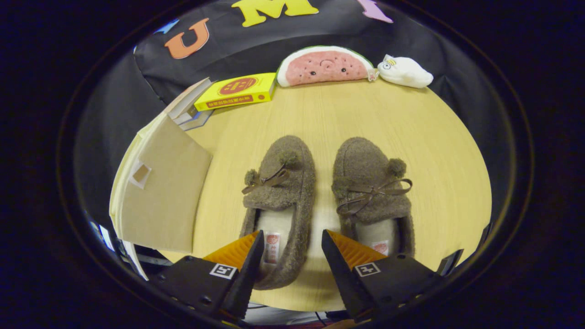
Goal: Open the storage box then place both shoes into the box .Put the left shoe in first, then the right shoe, with the right side of both shoes facing outward in a uniform manner.
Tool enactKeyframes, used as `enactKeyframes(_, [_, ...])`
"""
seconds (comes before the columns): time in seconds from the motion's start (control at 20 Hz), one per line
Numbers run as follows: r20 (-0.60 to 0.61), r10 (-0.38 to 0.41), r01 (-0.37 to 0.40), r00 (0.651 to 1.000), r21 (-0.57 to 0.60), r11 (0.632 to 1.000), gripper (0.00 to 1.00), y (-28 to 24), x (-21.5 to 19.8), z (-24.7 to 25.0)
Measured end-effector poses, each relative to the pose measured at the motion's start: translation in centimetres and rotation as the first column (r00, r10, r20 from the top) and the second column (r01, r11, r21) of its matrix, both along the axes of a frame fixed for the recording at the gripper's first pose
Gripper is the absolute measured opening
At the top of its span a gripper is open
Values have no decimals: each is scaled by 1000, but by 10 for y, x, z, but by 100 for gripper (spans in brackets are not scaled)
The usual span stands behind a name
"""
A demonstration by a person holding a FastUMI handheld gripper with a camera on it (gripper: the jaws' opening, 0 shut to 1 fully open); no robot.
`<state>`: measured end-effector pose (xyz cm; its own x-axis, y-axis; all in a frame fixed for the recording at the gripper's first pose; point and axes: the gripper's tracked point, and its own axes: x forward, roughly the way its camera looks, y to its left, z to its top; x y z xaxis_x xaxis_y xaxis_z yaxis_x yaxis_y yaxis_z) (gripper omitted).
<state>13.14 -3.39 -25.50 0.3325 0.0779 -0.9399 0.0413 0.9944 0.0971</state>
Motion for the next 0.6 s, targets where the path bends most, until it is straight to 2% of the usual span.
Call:
enactKeyframes(0.1, [-52, -15, 15, 999, -2, 1000, 39, 1, -2, -8])
enactKeyframes(0.25, [-49, -37, 36, 998, -26, 999, 43, -6, 8, -4])
enactKeyframes(0.4, [-69, -44, 39, 997, -69, 997, 1, -11, 7, -6])
enactKeyframes(0.6, [-54, -53, 50, 997, -65, 997, 0, -8, 7, -4])
